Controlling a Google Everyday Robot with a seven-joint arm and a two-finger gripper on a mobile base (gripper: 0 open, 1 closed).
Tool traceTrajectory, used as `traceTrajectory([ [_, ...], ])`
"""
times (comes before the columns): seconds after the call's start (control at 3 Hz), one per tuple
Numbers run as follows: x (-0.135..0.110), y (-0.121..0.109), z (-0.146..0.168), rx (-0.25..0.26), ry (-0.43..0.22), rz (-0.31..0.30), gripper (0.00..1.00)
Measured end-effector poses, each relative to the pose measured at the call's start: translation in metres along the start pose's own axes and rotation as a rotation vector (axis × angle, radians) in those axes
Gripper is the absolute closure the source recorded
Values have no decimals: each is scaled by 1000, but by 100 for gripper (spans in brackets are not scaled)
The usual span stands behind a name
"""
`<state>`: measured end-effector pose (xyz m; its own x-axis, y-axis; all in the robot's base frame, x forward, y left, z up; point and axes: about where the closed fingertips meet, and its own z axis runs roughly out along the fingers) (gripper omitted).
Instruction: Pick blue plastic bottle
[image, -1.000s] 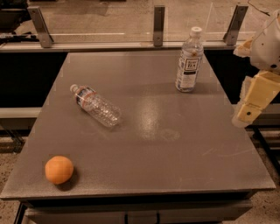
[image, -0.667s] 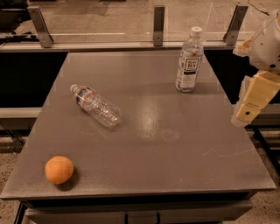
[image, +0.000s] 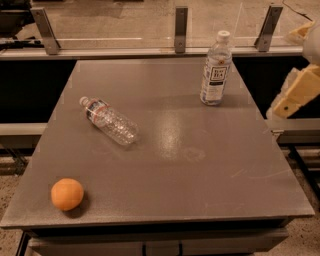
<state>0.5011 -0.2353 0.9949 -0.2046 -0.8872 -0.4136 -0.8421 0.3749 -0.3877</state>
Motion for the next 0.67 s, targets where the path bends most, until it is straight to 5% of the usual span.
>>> traceTrajectory([
  [0.67, -35, -80, 39, 50, -456, 65, 0],
])
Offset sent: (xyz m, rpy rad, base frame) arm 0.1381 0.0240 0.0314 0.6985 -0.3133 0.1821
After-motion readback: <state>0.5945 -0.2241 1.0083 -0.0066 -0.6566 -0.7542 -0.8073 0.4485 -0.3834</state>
